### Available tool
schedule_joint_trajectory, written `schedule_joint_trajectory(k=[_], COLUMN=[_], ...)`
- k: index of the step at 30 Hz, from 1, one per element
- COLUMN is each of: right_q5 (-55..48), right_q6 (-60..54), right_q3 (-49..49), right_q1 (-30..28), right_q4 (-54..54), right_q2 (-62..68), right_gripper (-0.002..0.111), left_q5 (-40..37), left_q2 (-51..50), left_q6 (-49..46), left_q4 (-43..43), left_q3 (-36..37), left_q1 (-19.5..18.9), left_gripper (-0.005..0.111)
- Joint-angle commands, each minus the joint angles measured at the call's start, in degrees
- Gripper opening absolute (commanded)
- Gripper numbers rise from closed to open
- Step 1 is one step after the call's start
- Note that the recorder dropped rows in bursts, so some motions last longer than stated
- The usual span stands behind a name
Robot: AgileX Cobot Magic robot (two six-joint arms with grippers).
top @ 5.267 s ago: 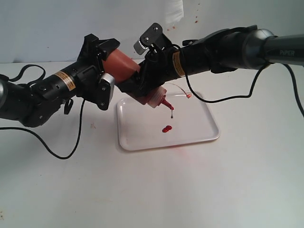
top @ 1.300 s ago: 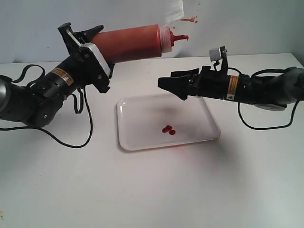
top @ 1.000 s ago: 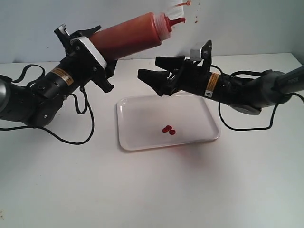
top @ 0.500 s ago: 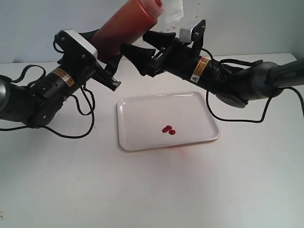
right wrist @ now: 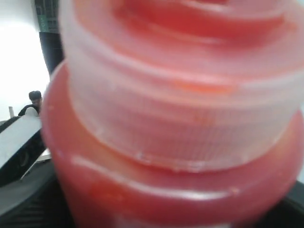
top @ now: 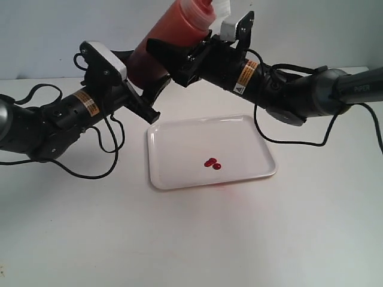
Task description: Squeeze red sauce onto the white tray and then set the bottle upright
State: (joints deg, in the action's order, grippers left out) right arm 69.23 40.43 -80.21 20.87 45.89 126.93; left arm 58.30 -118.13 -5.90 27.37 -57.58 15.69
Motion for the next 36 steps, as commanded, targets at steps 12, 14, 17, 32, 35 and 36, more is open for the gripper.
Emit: schedule_joint_trajectory(k=[12, 14, 17, 32, 35, 36], right_q5=[-11.0, -12.5, -17.5, -27.1, -27.4, -27.4], right_q6=[-1.7, -0.6, 5.1, 4.0, 3.3, 2.9], right_q3=[-1.1, -2.8, -5.6, -6.6, -6.6, -6.6], right_q1=[6.7, 7.8, 9.5, 17.7, 18.0, 18.0], right_q4=[8.2, 11.7, 15.3, 17.5, 17.4, 17.0], right_q2=[-0.9, -0.7, -0.7, -0.4, 0.8, 1.4], right_gripper=[0.000, 0.000, 0.000, 0.000, 0.000, 0.000], left_q5=[-6.9, -6.7, -4.2, 4.2, 3.8, 3.2], left_q2=[0.7, 0.9, 2.0, 6.7, 6.7, 6.7], left_q6=[1.2, 1.2, 1.2, 4.5, 4.7, 4.7], left_q4=[0.3, 0.2, -0.1, 2.2, 2.4, 2.4], left_q3=[1.8, 3.0, 5.8, 20.7, 21.6, 21.6], left_q1=[0.2, 0.2, -0.5, -9.7, -10.1, -10.1], left_gripper=[0.000, 0.000, 0.001, 0.001, 0.001, 0.001])
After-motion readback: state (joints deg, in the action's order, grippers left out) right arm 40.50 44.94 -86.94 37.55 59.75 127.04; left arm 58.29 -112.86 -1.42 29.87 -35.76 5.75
